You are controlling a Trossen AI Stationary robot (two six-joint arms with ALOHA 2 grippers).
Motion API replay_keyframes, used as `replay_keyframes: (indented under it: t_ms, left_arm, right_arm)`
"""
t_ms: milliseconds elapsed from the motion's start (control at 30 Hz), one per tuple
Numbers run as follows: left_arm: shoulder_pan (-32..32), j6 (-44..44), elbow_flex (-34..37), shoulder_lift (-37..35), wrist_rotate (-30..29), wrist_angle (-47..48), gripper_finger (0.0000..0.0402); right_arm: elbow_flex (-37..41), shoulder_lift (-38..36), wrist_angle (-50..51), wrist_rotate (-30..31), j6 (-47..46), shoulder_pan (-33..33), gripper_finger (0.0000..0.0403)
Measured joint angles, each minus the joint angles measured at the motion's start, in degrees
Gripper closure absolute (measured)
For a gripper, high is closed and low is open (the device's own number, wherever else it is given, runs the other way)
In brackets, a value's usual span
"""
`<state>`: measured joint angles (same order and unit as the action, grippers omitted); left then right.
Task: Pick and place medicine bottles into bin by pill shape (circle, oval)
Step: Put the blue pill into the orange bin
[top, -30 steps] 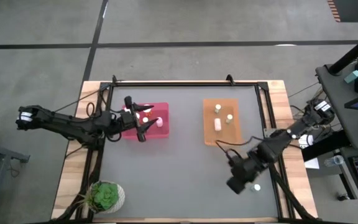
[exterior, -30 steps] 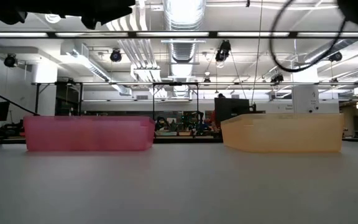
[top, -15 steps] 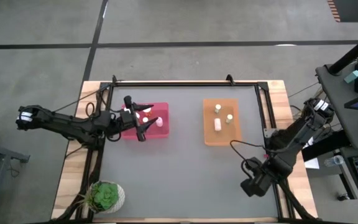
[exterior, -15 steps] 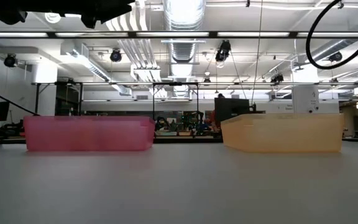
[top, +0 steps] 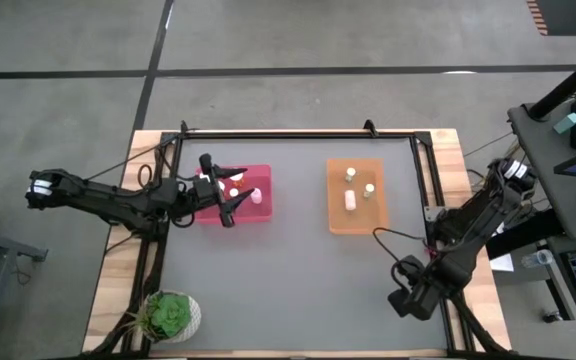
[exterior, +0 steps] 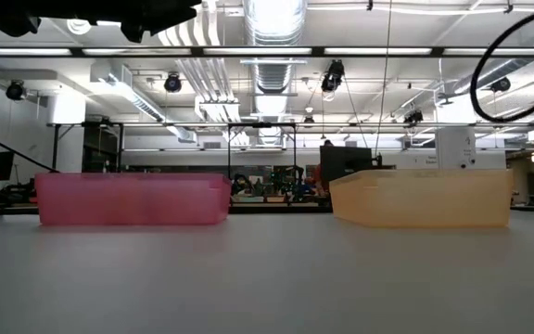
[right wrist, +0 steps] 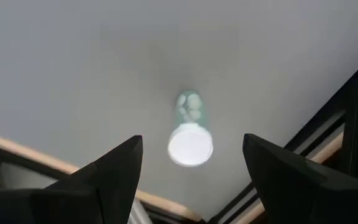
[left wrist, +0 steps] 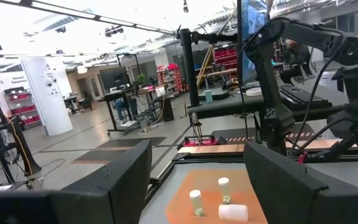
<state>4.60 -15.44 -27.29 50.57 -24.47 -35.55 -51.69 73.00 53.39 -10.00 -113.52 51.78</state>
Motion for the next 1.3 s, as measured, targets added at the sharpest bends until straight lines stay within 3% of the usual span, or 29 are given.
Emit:
replay_keyframes:
  t_ms: [267, 567, 1067, 1300]
  left_arm:
    - [0.0, 0.0, 0.0, 0.0, 0.0, 0.0, 0.0162]
    - [0.0, 0.0, 0.0, 0.0, 0.0, -0.3, 0.0162]
    - [0.0, 0.0, 0.0, 0.0, 0.0, -0.4, 0.0162]
    - [0.0, 0.0, 0.0, 0.0, 0.0, -0.5, 0.0162]
  right_arm:
    - [2.6, 3.6, -7.1, -0.4, 0.5, 0.5, 0.0133]
    - [2.6, 5.1, -7.0, -1.1, 0.9, 0.5, 0.0139]
    - [2.6, 5.0, -6.4, -2.0, 0.6, 0.5, 0.0274]
    - [2.6, 5.0, -6.3, -2.0, 0.6, 0.5, 0.0295]
